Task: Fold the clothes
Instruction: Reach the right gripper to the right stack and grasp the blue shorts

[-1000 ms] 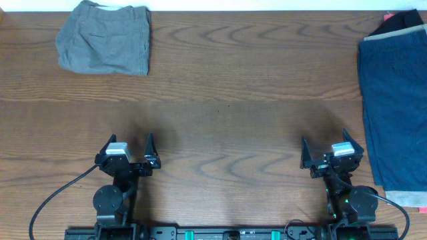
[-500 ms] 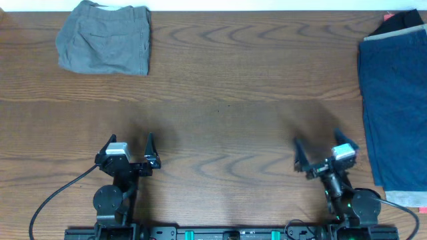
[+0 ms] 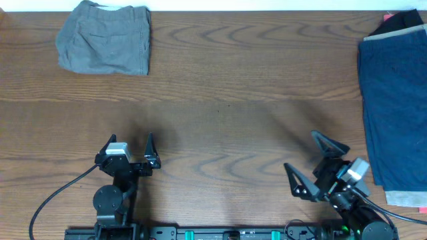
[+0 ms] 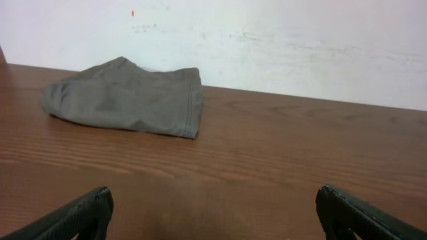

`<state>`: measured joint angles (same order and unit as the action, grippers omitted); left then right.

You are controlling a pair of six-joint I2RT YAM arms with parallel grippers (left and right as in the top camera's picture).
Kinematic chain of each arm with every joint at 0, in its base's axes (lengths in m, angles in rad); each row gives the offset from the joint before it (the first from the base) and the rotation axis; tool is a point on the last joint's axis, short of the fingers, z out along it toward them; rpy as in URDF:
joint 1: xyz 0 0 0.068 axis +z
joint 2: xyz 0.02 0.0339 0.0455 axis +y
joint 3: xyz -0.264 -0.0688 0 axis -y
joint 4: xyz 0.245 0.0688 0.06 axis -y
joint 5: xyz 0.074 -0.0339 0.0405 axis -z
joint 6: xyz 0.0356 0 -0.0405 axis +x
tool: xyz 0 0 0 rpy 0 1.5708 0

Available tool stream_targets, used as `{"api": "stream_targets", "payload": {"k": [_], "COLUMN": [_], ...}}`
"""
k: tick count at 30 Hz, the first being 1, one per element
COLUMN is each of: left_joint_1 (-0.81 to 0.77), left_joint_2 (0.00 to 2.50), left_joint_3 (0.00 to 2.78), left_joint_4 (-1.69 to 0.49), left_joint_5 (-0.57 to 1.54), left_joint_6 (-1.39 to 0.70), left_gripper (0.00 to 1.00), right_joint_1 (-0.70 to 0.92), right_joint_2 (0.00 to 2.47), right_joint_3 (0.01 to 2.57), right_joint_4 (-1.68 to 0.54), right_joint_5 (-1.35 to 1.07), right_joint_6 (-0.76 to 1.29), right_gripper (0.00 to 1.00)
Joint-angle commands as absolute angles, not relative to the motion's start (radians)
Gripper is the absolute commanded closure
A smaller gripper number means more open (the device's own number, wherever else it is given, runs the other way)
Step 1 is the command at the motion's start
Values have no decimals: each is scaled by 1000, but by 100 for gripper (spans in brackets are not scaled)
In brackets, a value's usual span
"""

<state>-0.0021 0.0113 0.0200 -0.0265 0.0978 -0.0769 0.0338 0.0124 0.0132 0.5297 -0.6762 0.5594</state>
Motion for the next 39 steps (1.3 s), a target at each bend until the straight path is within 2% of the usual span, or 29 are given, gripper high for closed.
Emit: {"api": "stream_targets", "payload": {"k": [1,6,11,18,24,26,30,39], "left_joint_1": [-6,-6,-6,-6,-6,-6,-6,-6], "left_joint_2": [4,4,4,4,4,4,4,4], "left_joint_3": [4,4,4,4,4,4,4,4], "left_joint_4": [-62,-62,-62,-62,-62,-62,-62,-62], "left_joint_5": [115,115,115,115,115,115,115,115], "left_joint_6": [-64,-64,-64,-64,-64,-64,-64,-64], "left_gripper": [2,2,2,2,2,2,2,2], "right_joint_1": [25,25,25,9,-64,-73,-83,-126], "right_joint_2": [29,199,547,1145,1678,1785,1924,2138], "right_joint_3": [89,321,625,1145,1792,1934,2068,2070], "right_joint_4": [531,380,157,-199,-805,-888,-898,-786], "right_joint_5": [-533,-401,-187,47,72,84,147,307], "right_joint_6": [534,215,-4,-73,-103,-103,-141,-245], "right_gripper": [1,1,1,1,1,1,1,1]}}
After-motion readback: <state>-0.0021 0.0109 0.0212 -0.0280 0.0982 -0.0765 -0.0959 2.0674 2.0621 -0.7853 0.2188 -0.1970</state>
